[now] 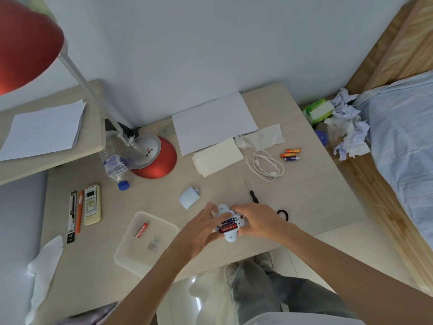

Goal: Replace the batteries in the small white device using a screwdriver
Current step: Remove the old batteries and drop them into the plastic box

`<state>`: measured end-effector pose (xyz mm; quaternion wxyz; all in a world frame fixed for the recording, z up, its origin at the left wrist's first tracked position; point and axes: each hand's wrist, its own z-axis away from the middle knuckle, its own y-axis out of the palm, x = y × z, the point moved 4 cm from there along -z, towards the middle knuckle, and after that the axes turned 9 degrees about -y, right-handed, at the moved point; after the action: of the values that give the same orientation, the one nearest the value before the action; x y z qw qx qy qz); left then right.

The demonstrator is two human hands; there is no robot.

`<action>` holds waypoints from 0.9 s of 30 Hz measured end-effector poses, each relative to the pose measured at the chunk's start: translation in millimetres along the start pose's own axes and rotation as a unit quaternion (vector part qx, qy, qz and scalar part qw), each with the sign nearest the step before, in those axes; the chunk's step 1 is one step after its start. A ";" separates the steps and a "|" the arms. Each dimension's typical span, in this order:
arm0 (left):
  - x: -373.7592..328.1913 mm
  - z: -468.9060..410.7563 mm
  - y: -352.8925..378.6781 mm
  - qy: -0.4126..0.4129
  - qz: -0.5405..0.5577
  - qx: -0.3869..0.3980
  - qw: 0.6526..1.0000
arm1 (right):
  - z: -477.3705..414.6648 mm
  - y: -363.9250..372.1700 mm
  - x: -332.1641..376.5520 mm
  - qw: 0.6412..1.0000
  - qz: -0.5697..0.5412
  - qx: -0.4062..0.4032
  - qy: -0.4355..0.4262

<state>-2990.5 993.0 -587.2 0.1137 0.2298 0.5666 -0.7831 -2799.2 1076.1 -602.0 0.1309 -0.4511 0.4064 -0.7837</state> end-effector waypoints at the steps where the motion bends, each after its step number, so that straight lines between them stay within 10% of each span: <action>1: 4.0 4.1 2.0 -0.032 0.050 -0.008 0.998 | 0.6 0.2 -0.6 1.000 0.010 -0.003 -0.005; 9: 7.0 11.3 33.1 -0.198 0.328 -0.077 0.920 | 10.2 2.6 -4.6 0.996 0.076 -0.017 -0.053; 27: 2.6 -1.0 46.8 -0.213 0.374 -0.123 0.894 | 7.1 -16.3 2.7 0.923 0.305 0.057 -0.230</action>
<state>-2972.0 978.6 -627.8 0.5434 0.2367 0.4927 -0.6370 -2792.2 1081.3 -586.2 0.4786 -0.4648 0.4375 -0.6029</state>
